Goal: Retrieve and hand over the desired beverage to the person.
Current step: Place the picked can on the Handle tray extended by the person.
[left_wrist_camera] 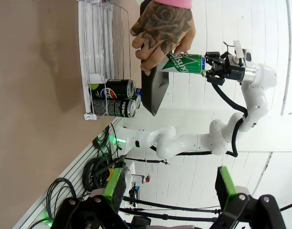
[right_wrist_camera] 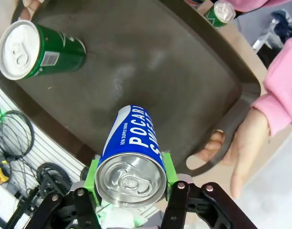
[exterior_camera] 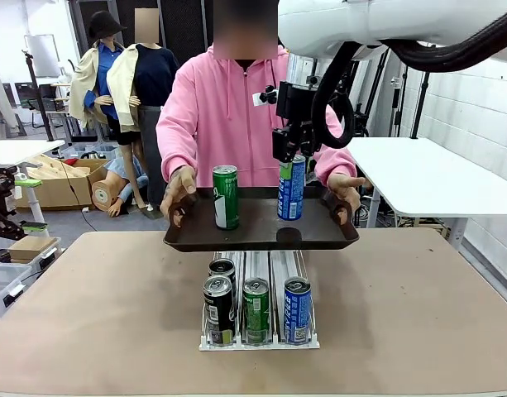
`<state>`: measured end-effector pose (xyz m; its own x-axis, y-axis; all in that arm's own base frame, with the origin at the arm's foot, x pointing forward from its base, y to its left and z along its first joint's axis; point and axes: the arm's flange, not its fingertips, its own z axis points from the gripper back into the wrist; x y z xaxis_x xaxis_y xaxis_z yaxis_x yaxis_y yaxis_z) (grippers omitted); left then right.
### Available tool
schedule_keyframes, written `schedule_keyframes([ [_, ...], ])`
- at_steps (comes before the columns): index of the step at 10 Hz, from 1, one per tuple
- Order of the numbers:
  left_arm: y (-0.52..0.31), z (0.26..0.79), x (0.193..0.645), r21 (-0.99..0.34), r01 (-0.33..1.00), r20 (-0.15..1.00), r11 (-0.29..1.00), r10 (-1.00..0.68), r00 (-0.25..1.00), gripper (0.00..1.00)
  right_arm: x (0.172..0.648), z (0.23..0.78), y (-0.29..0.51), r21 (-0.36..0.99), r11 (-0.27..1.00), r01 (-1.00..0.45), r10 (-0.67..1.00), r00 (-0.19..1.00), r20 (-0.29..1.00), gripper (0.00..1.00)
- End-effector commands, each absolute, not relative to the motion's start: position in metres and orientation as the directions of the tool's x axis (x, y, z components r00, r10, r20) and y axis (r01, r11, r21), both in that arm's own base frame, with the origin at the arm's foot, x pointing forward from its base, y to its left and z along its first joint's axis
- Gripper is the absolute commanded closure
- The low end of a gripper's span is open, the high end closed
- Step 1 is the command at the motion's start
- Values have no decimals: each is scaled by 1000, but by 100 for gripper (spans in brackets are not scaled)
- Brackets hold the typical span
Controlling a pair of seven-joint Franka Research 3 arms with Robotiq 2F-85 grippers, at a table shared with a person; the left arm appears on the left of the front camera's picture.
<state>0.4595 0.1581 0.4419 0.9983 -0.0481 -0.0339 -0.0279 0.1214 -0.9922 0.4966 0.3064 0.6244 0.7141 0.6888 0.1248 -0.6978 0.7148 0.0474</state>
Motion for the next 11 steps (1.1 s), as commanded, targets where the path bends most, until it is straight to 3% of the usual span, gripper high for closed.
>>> schedule_keyframes([
  [1,158,443,460,-992,-30,-35,122,-35,999,0,506,629,306,44,701,-712,706,701,106,100],
  [9,158,443,460,-992,-30,-35,122,-35,999,0,519,602,304,75,699,-711,709,703,59,100],
  [11,158,443,460,-992,-30,-35,122,-35,999,0,519,602,304,75,699,-711,709,703,56,64],
])
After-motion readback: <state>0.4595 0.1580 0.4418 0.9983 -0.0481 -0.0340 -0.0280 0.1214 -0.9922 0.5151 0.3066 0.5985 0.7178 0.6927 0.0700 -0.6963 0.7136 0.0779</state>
